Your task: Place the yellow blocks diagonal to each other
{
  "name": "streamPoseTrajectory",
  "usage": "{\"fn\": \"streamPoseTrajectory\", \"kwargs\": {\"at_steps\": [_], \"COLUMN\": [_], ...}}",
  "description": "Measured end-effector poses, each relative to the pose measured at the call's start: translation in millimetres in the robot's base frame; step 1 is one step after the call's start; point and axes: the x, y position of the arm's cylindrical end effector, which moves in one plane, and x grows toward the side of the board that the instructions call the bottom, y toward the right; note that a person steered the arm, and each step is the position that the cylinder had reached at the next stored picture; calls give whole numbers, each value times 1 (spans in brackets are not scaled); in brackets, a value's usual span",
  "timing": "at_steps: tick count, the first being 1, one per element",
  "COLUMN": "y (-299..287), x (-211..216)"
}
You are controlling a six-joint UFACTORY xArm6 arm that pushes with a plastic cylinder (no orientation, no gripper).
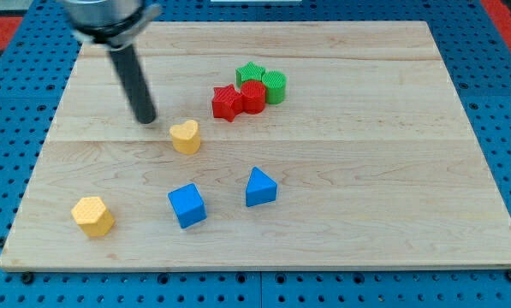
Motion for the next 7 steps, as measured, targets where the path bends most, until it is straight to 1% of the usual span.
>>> {"fn": "streamPoseTrajectory", "kwargs": {"at_steps": [1,2,3,4,5,6,7], "y": [35,20,67,74,14,-44,-45], "x": [33,65,67,90,103,106,114]}}
